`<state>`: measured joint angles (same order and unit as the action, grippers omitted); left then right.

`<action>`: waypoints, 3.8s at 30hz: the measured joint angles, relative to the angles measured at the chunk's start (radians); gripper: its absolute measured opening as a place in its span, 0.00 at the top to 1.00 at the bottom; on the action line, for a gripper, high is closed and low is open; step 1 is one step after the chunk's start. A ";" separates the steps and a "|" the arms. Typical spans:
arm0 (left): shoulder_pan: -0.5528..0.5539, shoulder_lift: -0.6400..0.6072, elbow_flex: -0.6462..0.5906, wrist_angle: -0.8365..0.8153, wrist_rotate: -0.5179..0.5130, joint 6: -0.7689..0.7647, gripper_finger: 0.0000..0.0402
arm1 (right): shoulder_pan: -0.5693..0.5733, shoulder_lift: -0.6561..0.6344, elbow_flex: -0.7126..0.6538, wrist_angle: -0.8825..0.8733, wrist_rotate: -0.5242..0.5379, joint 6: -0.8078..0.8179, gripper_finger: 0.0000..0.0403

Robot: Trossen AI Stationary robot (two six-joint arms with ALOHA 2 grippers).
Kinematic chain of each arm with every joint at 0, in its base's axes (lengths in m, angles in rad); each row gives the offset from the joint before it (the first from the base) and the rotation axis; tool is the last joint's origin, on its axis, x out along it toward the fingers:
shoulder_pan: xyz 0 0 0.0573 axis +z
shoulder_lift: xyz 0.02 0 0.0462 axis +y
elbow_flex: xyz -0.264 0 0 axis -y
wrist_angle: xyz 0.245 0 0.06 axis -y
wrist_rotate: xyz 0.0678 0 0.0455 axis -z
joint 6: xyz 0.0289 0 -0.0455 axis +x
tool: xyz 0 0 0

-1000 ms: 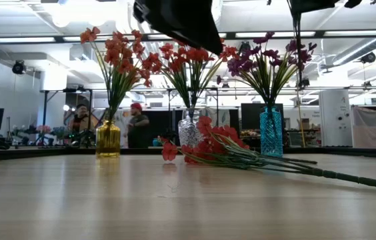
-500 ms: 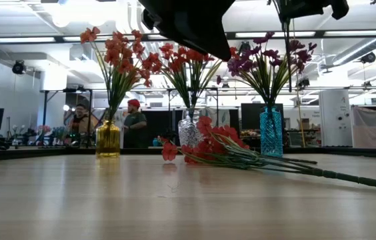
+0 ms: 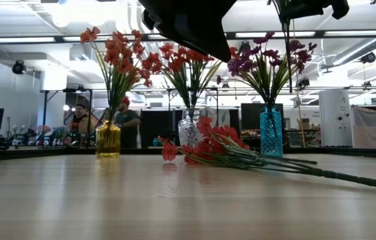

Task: Sort flowers into vase by color
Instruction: Put the purple flowers into the blue vase

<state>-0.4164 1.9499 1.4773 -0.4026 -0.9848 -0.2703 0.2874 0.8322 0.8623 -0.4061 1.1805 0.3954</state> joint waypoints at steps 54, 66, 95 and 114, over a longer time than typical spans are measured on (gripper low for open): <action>0.131 0.014 -0.199 0.884 0.235 0.420 0.31 | 0.209 -0.013 -0.056 0.017 0.391 0.117 0.93; 0.182 0.202 -0.160 1.331 0.222 0.533 0.31 | 0.079 -0.009 0.040 0.048 0.278 -0.053 0.93; 0.296 0.687 0.233 1.764 0.094 0.754 0.31 | -0.205 -0.062 0.008 0.240 -0.133 -0.370 0.93; 0.322 0.697 0.277 1.727 0.038 0.767 0.18 | -0.212 -0.071 -0.001 0.241 -0.135 -0.384 0.93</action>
<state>-0.0944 2.6465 1.7543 1.3243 -0.9468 0.4962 0.0757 0.7612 0.8612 -0.1654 1.0454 0.0113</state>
